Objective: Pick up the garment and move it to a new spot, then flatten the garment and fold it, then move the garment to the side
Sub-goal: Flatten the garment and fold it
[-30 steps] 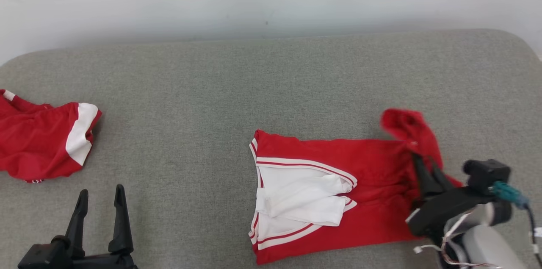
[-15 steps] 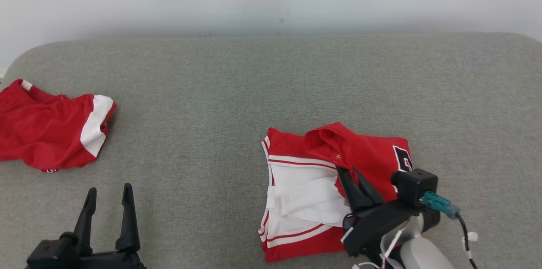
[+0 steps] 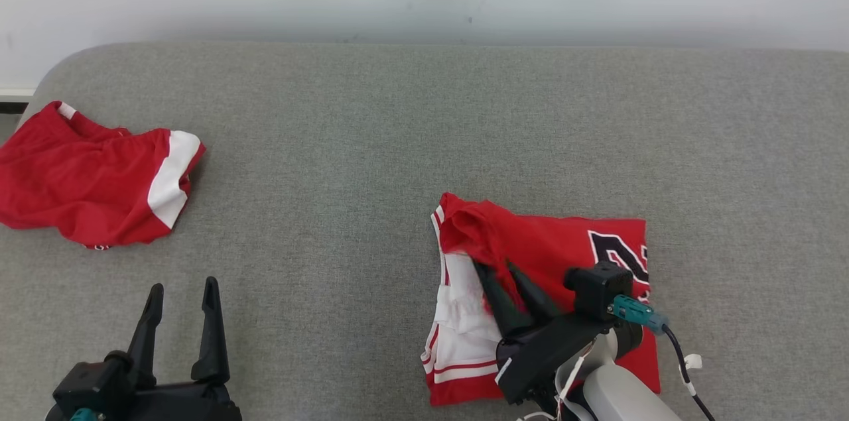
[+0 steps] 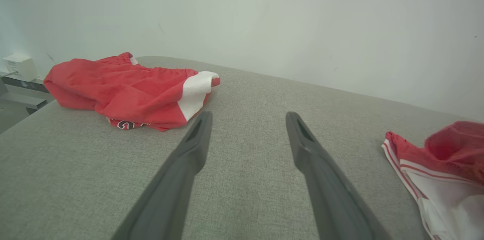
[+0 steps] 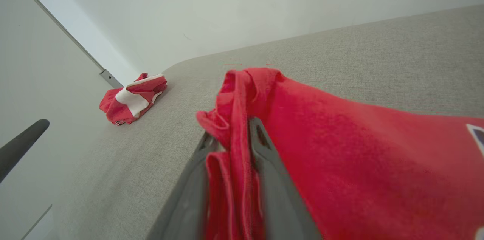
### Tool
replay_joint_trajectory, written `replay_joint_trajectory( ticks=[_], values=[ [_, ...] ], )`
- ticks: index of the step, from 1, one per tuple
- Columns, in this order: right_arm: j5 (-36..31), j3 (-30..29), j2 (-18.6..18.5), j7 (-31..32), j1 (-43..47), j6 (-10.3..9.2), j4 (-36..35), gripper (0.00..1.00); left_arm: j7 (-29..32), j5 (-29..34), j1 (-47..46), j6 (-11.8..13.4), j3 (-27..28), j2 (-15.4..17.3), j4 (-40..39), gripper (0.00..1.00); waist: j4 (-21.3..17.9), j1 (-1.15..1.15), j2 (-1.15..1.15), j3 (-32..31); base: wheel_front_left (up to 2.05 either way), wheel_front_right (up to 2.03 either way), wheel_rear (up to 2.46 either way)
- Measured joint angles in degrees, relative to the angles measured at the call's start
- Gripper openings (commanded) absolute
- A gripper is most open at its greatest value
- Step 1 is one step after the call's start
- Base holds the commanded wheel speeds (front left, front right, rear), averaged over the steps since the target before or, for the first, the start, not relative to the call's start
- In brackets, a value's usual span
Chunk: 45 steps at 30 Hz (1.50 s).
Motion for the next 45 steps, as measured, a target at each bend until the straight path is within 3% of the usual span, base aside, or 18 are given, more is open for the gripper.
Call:
replay_joint_trajectory(
  ticks=[5,11,18,25,33,45],
  values=[
    [0.1,0.3,0.0,-2.7,-1.6,0.00,2.6,1.00,0.0,0.0,-0.1,0.1,0.3,0.0,0.4,1.00,-0.4,0.00,0.00,-0.2,0.00,0.00,0.00],
    [-2.2,-3.5,-0.1,-5.7,-1.5,0.01,1.9,1.00,0.0,0.0,0.1,0.1,0.4,0.0,0.5,1.00,-1.7,0.00,0.00,-1.3,0.00,0.00,0.00],
    [-6.2,-12.4,-3.7,-7.3,4.0,0.01,-5.2,1.00,0.0,0.5,0.9,0.1,0.7,0.0,0.5,1.00,-3.5,0.00,0.00,-3.0,0.00,0.00,0.00],
    [-11.2,-19.8,-4.2,-7.5,11.4,0.01,-14.0,1.00,0.0,1.0,1.7,0.0,1.3,0.0,0.1,1.00,-5.3,0.00,0.00,-4.1,0.00,0.00,0.00],
    [-15.5,-21.9,-3.3,-7.5,19.0,0.01,-18.9,1.00,0.0,2.3,2.7,0.0,0.6,0.0,-0.5,1.00,-6.0,-0.01,-0.01,-5.9,0.00,0.00,0.00],
    [-17.8,-22.8,-2.5,-7.5,24.8,0.01,-19.6,1.00,0.0,5.1,5.9,0.0,-0.4,0.0,-2.0,1.00,-4.8,-0.01,0.00,-8.2,0.00,0.00,0.00]
  ],
)
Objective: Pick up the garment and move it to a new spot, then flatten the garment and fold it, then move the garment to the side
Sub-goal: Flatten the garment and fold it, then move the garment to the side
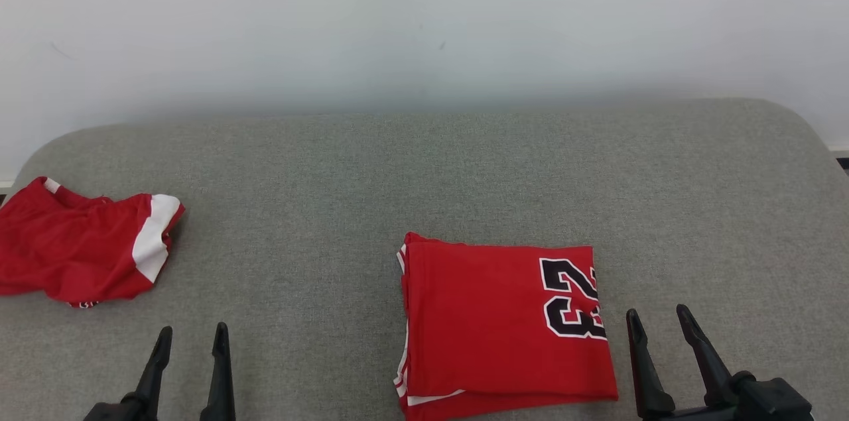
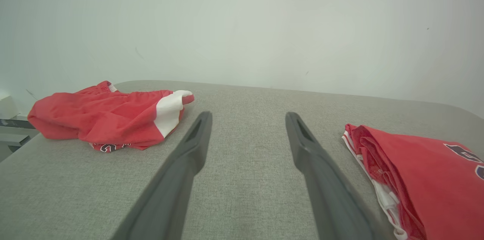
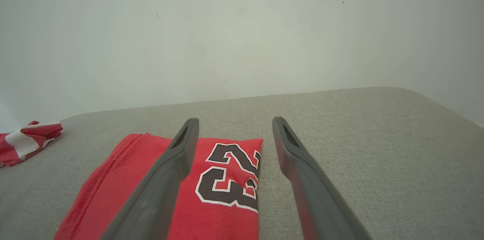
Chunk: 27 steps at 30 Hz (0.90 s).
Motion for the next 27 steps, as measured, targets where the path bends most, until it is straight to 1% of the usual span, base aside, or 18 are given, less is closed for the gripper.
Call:
replay_joint_trajectory(
  ticks=[10,27],
  values=[
    [-0.6,-0.4,-0.5,0.0,0.2,0.00,1.9,1.00,0.0,0.2,1.6,0.1,-0.8,0.0,-0.1,1.00,1.6,0.00,0.00,-0.8,0.00,0.00,0.00],
    [-0.9,0.2,-0.4,0.0,0.1,0.00,3.3,1.00,0.0,0.3,2.2,0.5,-1.0,0.0,-0.1,1.00,1.5,0.00,0.00,-0.5,0.00,0.00,0.00]
  ],
)
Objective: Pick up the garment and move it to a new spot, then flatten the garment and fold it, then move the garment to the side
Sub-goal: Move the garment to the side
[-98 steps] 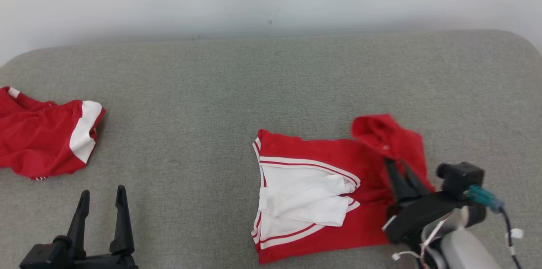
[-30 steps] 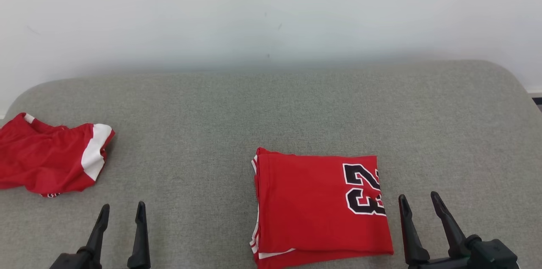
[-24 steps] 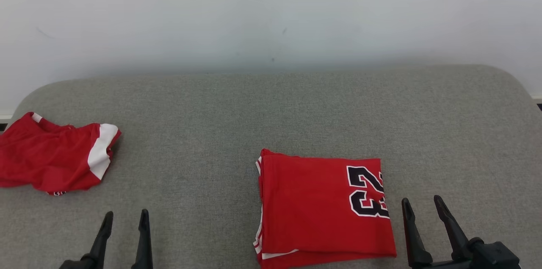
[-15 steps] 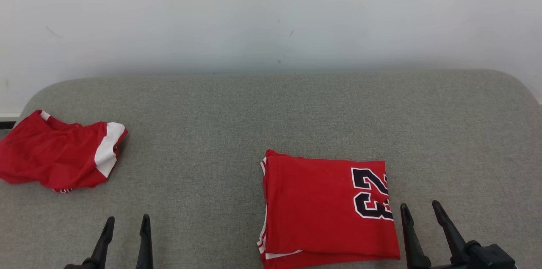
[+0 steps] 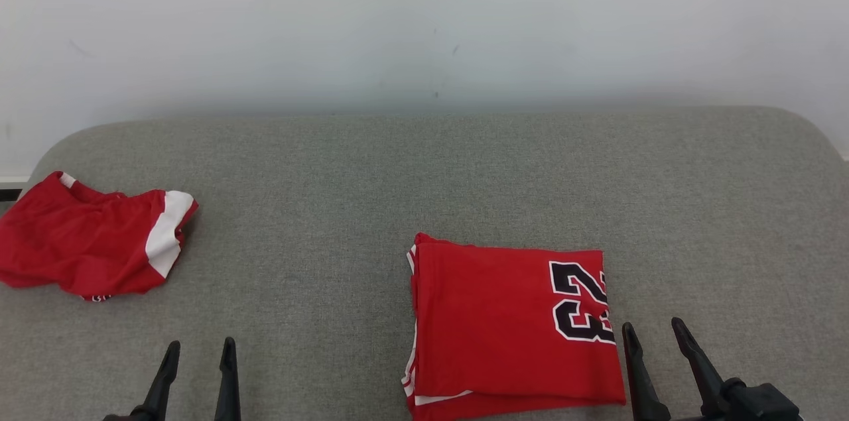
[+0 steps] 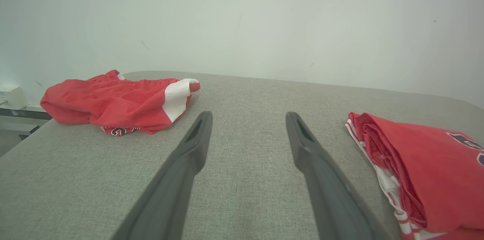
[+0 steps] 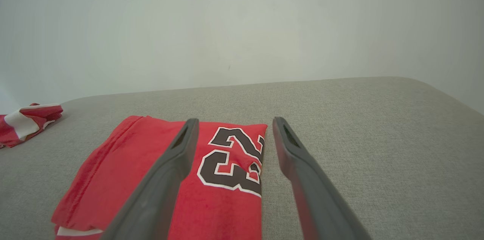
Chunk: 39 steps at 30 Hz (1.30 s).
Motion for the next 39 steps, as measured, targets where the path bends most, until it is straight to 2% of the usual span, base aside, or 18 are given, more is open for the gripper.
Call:
replay_joint_trajectory(
  ticks=[7,15,24,39],
  values=[
    [-0.1,0.2,0.4,0.2,-1.2,0.00,0.3,1.00,0.0,0.0,0.0,0.1,0.3,0.0,0.1,1.00,-0.2,0.00,0.00,0.1,0.00,0.00,0.00],
    [-0.2,1.1,-1.2,5.9,-10.9,0.00,3.9,1.00,0.0,-0.1,-0.3,0.1,0.6,0.0,0.0,1.00,-1.1,0.00,0.00,1.1,0.00,0.00,0.00],
    [-0.1,1.0,-1.5,9.9,-18.7,0.00,15.9,1.00,0.0,-0.2,-2.8,-0.1,0.0,0.0,0.6,1.00,-0.4,0.01,0.00,3.6,0.00,0.00,0.00],
    [2.0,2.8,-0.4,5.8,-25.6,0.00,36.3,1.00,0.0,-0.3,-5.8,-0.5,-0.1,0.0,1.6,1.00,1.4,0.01,0.01,8.4,0.00,0.00,0.00]
  ],
)
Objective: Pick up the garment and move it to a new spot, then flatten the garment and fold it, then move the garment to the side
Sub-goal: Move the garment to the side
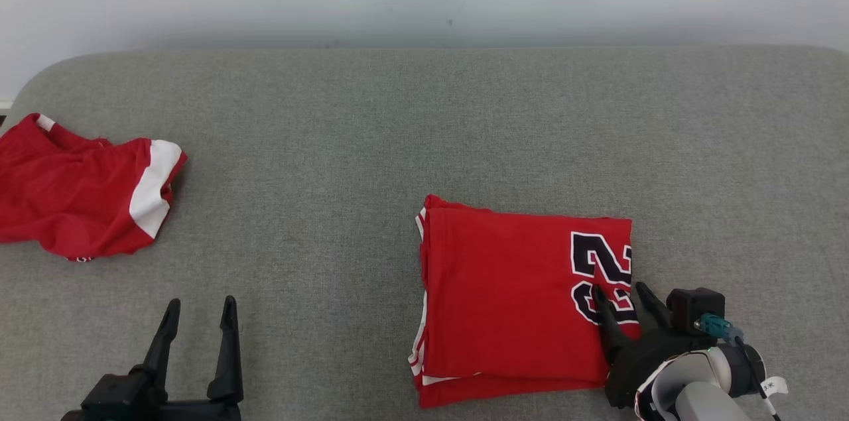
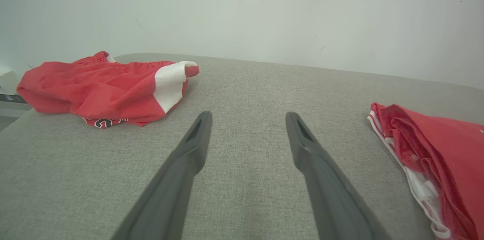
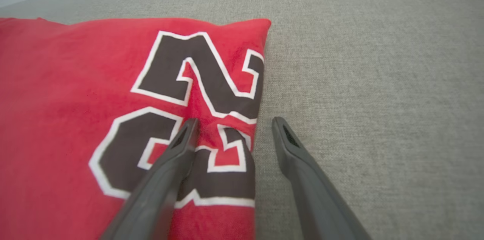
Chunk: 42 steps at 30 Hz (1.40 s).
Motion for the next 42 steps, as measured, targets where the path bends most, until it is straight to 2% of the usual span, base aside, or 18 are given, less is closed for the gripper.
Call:
replay_joint_trajectory(
  ticks=[2,3,4,5,10,15,24,28,32,38,42],
  values=[
    [0.8,0.3,0.5,-0.6,-0.6,-0.01,1.8,1.00,0.0,0.0,-0.1,0.0,0.0,0.0,0.2,1.00,0.1,0.00,0.00,0.3,0.00,0.00,0.00],
    [1.2,0.6,0.5,-1.1,-0.7,-0.01,2.3,0.47,0.0,0.0,-0.2,0.0,0.0,0.0,0.3,1.00,0.1,0.00,0.00,0.4,0.00,0.00,0.00],
    [1.8,0.9,0.6,-1.5,-0.9,-0.01,2.9,0.08,0.0,0.0,-0.2,0.0,0.0,0.0,0.5,1.00,0.1,0.00,0.00,0.5,0.00,0.00,0.00],
    [2.4,1.3,0.8,-1.8,-1.3,-0.01,3.4,0.00,0.0,-0.1,-0.2,0.0,0.1,0.0,0.7,1.00,0.0,-0.01,-0.01,0.6,0.00,0.00,0.00],
    [3.4,3.4,0.6,-2.7,-3.6,0.03,5.4,0.00,0.0,-0.6,-1.0,-0.1,0.2,0.0,1.4,1.00,-0.8,-0.01,0.00,0.8,0.00,0.00,0.00],
    [4.5,4.7,-2.4,-2.6,-8.6,0.02,5.8,0.00,0.0,-1.4,-2.2,-0.3,-0.3,0.0,0.9,1.00,-1.4,-0.01,0.00,1.9,0.00,0.00,0.00],
    [6.0,7.0,-11.6,0.7,-20.5,0.01,3.1,0.00,0.0,-1.8,-6.7,-0.4,-1.7,0.0,-2.1,1.00,-2.5,-0.01,0.00,7.7,0.00,0.00,0.00],
    [6.8,7.3,-16.9,2.5,-26.1,0.01,0.9,0.00,0.0,-1.7,-9.2,-0.4,-2.3,0.5,-4.5,1.00,-3.3,0.00,0.00,11.9,0.00,0.00,0.00],
    [7.6,7.5,-24.2,4.2,-32.0,0.00,-1.8,0.00,0.0,-1.5,-12.0,-0.4,-2.9,3.0,-7.4,1.00,-4.8,0.00,0.00,17.5,0.00,0.00,0.00],
    [8.3,7.3,-28.6,6.2,-36.3,0.01,-3.9,0.00,0.0,-1.5,-12.6,-0.4,-2.7,6.2,-10.3,1.00,-8.2,0.01,0.01,22.9,0.00,0.00,0.00],
    [8.4,7.1,-30.3,7.2,-38.4,0.01,-4.4,0.00,0.0,-1.5,-12.5,-0.4,-2.5,6.8,-12.2,1.00,-10.5,0.00,0.00,24.6,0.00,0.00,0.00]
  ],
)
